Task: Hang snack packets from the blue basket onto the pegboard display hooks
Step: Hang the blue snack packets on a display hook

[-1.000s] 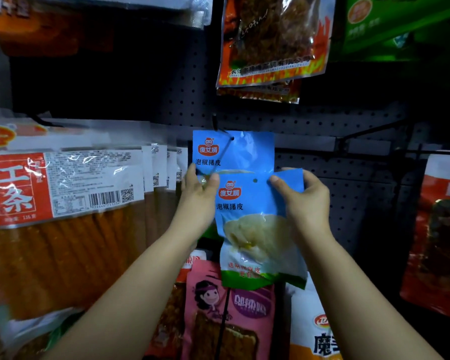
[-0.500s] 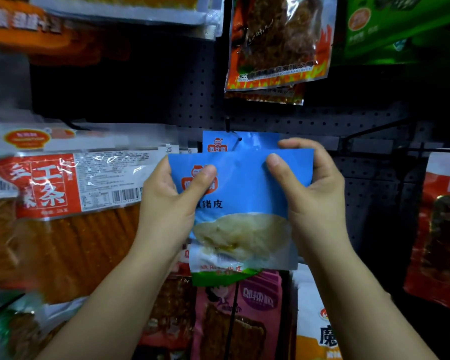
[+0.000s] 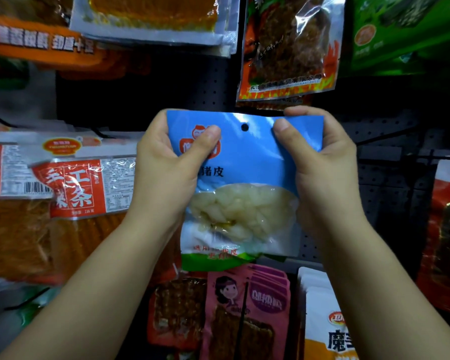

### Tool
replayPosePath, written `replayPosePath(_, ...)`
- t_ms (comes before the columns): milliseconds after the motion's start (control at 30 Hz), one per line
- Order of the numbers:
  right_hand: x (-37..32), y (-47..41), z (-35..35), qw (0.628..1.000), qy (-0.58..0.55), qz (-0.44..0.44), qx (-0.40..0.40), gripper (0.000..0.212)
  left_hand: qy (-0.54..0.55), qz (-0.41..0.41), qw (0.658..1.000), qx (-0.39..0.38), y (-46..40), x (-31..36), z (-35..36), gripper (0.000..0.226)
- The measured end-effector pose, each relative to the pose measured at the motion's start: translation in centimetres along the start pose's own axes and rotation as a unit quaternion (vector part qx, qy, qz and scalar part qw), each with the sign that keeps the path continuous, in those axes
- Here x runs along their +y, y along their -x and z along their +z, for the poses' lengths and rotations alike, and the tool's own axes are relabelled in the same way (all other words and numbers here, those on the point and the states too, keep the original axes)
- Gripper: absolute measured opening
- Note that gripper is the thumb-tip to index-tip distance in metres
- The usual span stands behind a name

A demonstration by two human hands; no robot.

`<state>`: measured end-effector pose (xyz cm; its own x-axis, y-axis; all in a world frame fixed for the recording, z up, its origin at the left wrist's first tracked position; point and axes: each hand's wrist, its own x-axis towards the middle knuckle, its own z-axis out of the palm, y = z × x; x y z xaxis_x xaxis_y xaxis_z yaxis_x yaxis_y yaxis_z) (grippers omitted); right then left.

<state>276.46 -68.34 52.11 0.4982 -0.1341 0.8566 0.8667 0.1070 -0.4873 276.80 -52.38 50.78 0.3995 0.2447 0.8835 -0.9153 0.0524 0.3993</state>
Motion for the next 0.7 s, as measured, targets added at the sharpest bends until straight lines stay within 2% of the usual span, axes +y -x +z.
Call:
replayPosePath(367, 2.8, -0.6, 0.0, 0.997, 0.028, 0.059, 0.036, 0.012, -0.043, -0.09, 0.995, 0.027, -0.4, -3.0, -0.2, 0.014)
replayPosePath(600, 5.3, -0.6, -1.5, 0.992, 0.061, 0.103, 0.034, 0.011, -0.176, -0.066, 0.982, 0.03, -1.6, -5.9, 0.8, 0.015)
replayPosePath(700, 6.5, -1.1, -2.0, 0.985, 0.106, 0.129, 0.046, 0.008, -0.185, -0.066, 0.98, 0.03, -1.8, -7.1, 1.2, 0.021)
